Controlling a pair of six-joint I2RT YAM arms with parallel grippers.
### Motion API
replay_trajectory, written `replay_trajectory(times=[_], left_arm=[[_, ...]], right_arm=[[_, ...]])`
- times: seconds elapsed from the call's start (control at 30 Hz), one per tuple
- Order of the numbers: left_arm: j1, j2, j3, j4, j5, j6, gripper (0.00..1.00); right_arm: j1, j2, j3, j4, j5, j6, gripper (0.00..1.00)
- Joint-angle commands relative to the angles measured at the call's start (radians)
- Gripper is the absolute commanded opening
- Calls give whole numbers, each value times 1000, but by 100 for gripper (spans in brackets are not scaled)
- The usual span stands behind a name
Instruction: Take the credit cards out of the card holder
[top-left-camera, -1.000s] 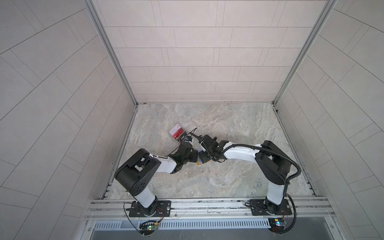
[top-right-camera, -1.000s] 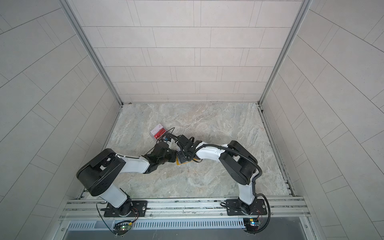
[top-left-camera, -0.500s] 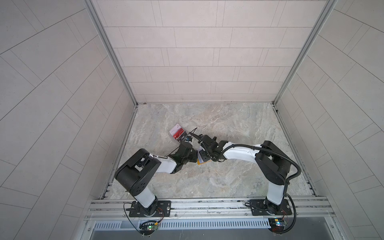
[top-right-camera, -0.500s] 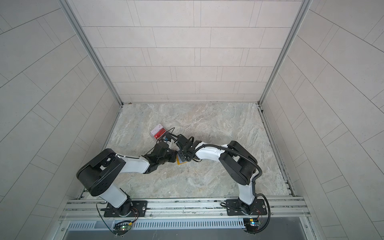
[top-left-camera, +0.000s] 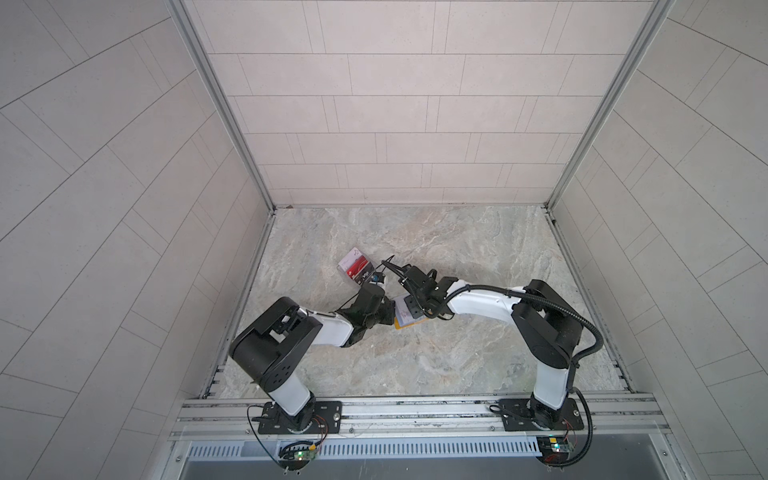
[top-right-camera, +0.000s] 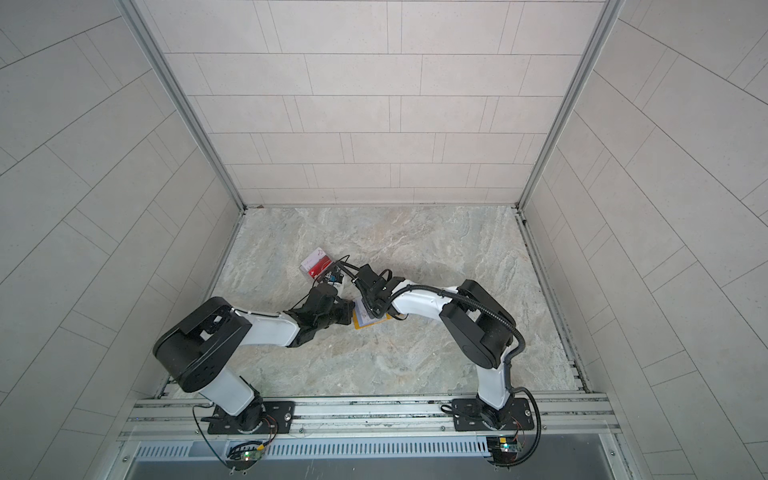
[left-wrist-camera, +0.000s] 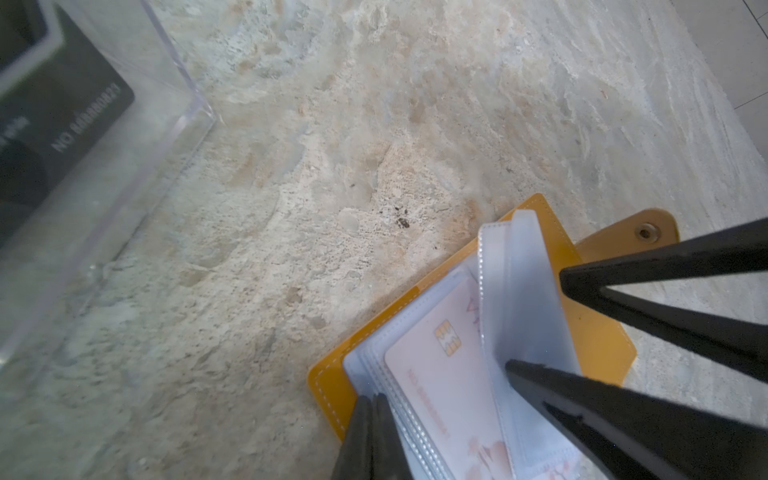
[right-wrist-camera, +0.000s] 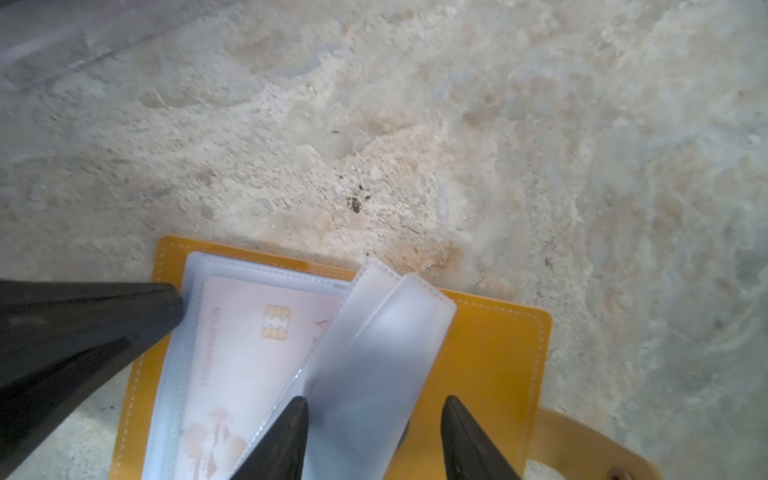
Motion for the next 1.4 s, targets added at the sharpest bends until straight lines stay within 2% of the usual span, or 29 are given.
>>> replay_trajectory(times=[0.0,1.03,1.37], left_arm=[[-6,42,-6,-87,1,23,0],[-6,33,-4,-98,-2,27,0],[-6,35,6,-106,1,27,0]], right_arm=[[-11,11,16,-47,46,-7,54],[-73,-94,-85,-97,109,-25,47],[-74,-180,-86,-185,205,-47,47]])
